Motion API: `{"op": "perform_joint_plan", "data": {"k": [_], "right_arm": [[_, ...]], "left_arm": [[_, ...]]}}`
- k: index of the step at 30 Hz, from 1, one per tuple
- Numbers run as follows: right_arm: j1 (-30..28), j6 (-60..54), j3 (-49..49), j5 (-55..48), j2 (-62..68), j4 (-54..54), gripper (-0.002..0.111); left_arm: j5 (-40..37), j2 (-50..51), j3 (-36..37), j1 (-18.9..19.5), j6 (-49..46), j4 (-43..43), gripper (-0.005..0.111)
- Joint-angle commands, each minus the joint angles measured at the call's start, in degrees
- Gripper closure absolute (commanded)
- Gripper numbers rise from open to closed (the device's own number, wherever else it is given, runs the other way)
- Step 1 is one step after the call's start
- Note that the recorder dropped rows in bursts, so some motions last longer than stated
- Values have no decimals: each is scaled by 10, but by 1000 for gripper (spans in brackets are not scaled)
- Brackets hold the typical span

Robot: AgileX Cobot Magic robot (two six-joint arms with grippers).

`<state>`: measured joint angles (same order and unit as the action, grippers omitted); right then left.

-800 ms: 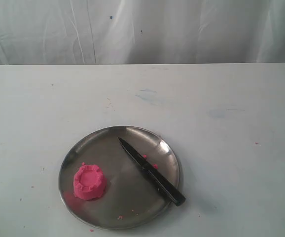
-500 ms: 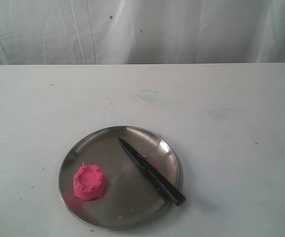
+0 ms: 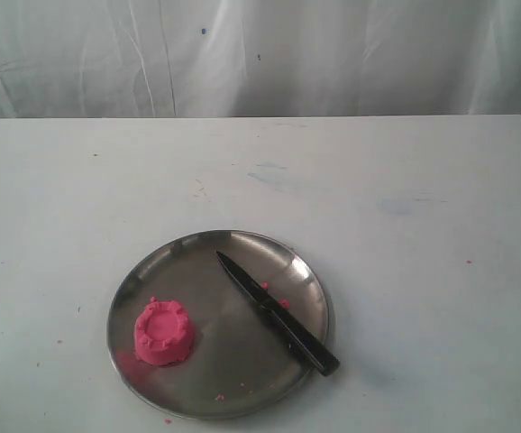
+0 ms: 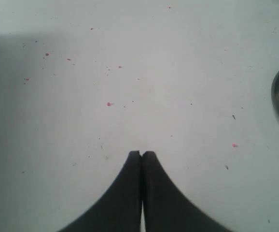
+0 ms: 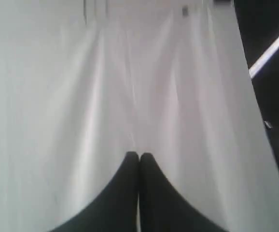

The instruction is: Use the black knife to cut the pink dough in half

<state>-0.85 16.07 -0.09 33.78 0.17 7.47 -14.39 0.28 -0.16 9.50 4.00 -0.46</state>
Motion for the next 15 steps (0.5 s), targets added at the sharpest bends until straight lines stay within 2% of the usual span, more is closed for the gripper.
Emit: {"op": "perform_joint_plan", "data": {"k": [1,3,7,11,15], "right_arm": [[2,77,-9,270,-2,-10,108],[2,89,-34,286,-2,-10,108],[2,140,-90,241,-2,-10,108],[2,139,-160,178,-2,-10,108],[2,124,-242,165,12,-10,108]], "left_arm": [[-3,-3,2,1,0,-4,107],[-3,-3,2,1,0,-4,107],[-3,-3,2,1,0,-4,107],[-3,-3,2,1,0,-4,107],[-3,-3,2,1,0,-4,107]]}}
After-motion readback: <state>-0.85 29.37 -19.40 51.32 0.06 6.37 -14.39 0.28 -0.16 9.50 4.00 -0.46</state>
